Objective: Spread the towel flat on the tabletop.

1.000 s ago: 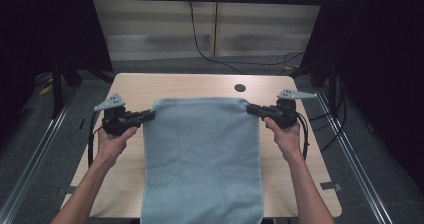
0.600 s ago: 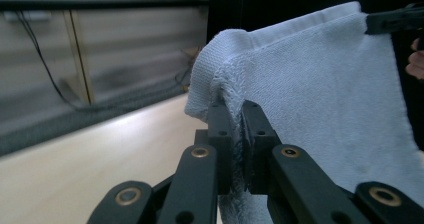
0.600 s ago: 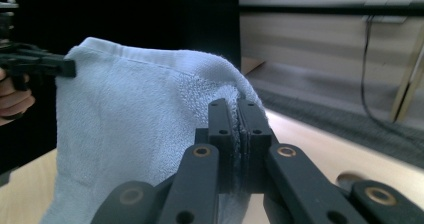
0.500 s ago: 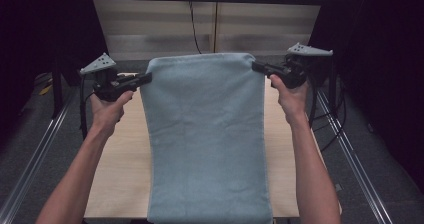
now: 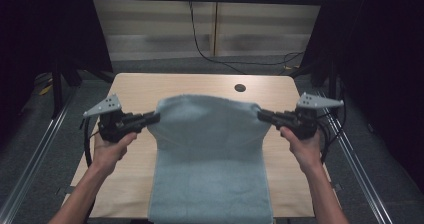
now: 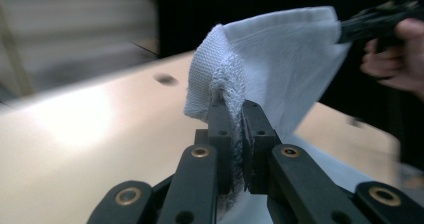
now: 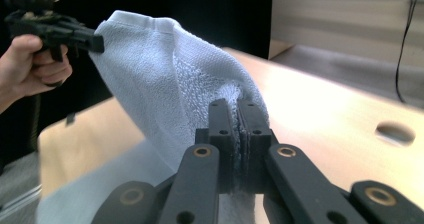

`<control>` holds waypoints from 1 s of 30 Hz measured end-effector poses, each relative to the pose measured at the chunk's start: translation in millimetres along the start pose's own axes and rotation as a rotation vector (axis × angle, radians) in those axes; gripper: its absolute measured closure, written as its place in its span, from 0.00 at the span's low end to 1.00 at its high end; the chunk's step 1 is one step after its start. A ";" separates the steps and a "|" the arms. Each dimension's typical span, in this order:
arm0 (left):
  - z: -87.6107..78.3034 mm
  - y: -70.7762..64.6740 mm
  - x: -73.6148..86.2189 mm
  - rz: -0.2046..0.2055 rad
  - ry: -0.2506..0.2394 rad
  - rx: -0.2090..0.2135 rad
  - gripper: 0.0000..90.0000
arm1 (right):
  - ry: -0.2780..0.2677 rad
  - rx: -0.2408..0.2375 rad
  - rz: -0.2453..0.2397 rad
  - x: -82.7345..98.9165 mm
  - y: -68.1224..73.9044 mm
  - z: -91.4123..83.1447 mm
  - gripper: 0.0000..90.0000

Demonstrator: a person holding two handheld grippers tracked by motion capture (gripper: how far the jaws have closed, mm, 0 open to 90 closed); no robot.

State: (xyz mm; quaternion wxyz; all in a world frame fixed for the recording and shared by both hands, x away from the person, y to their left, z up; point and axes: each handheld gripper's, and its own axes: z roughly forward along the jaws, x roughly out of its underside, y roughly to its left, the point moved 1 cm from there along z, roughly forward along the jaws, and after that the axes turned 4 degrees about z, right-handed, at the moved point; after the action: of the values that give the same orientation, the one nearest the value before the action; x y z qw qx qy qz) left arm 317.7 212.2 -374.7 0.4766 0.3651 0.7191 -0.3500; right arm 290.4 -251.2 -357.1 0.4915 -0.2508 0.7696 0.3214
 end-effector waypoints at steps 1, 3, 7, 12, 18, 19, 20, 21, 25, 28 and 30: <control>0.2 -4.0 9.6 -0.004 0.025 -0.004 0.95 | 0.028 -0.004 0.000 9.7 3.4 -0.9 0.96; -1.1 -10.7 28.4 -0.013 0.059 0.004 0.95 | 0.085 0.011 -0.007 30.1 9.5 -2.1 0.96; -6.2 -19.2 63.2 -0.059 0.137 0.009 0.95 | 0.137 0.012 0.050 67.1 10.9 -9.9 0.96; -10.2 -43.2 100.4 -0.075 0.238 0.057 0.95 | 0.238 0.007 0.087 108.7 26.2 -15.7 0.96; -2.6 -51.7 139.2 -0.141 0.385 0.066 0.95 | 0.325 0.017 0.112 150.3 38.4 -14.2 0.96; -1.6 -51.4 140.8 -0.139 0.385 0.068 0.95 | 0.360 0.021 0.109 156.1 38.3 -12.1 0.96; -0.6 -51.4 141.6 -0.127 0.394 0.061 0.95 | 0.384 0.029 0.101 159.5 38.1 -10.4 0.96; 1.5 -51.3 142.7 -0.107 0.404 0.044 0.95 | 0.392 0.031 0.108 161.1 37.2 -8.7 0.96; 11.5 -44.4 144.9 -0.106 0.406 0.017 0.94 | 0.454 0.058 0.088 166.1 33.5 5.6 0.96; 15.3 -32.7 142.9 -0.095 0.397 -0.006 0.94 | 0.444 0.064 0.105 163.8 28.9 12.6 0.96; 18.7 -21.8 142.5 -0.117 0.380 -0.011 0.94 | 0.441 0.071 0.108 162.5 26.4 16.5 0.97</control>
State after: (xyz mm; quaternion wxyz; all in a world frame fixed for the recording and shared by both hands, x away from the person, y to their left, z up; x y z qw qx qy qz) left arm 267.2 212.9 -511.0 0.3131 0.3796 0.8179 -0.2981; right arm 218.1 -232.7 -504.8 0.3021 -0.2558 0.8815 0.2574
